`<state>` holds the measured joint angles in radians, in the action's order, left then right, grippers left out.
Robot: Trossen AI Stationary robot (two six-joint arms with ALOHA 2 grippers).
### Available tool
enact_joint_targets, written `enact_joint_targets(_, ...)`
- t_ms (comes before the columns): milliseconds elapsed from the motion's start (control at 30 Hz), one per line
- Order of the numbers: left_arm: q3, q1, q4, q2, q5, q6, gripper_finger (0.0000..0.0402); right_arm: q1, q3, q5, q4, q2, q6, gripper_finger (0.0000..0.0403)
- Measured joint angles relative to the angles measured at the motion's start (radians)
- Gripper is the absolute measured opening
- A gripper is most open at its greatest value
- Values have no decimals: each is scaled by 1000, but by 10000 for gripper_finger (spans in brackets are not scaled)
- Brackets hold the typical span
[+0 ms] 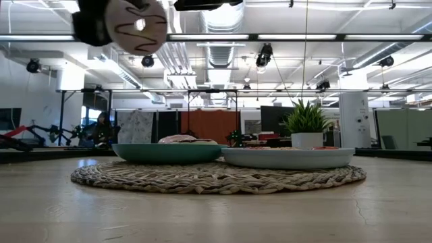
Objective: Pick & Place donuts
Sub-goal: Put the big purple donut on the green plate
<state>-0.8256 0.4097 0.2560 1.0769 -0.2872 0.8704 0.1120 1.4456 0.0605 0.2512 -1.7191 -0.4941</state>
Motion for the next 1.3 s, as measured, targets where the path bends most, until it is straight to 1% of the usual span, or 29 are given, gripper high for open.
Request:
enact_joint_targets(100,-27,-40,-14,22,36,-63,8,3,0,0,6,0,2,221)
enact_joint_targets(233,-58,-75,-12,59,92,-107,7,7,0,0,17,0,2,221)
enact_joint_targets(600,-184,-120,-2,177,158,-220,7,8,0,4,49,0,-3,222)
enact_joint_targets(867,-200,-133,38,186,161,-233,7,21,0,-1,82,0,-4,221)
enact_joint_targets(1067,-202,-148,32,181,156,-235,7,32,0,-3,82,-1,-42,222)
enact_joint_targets(1300,-202,-155,13,181,169,-235,7,32,0,-9,83,-1,-40,221)
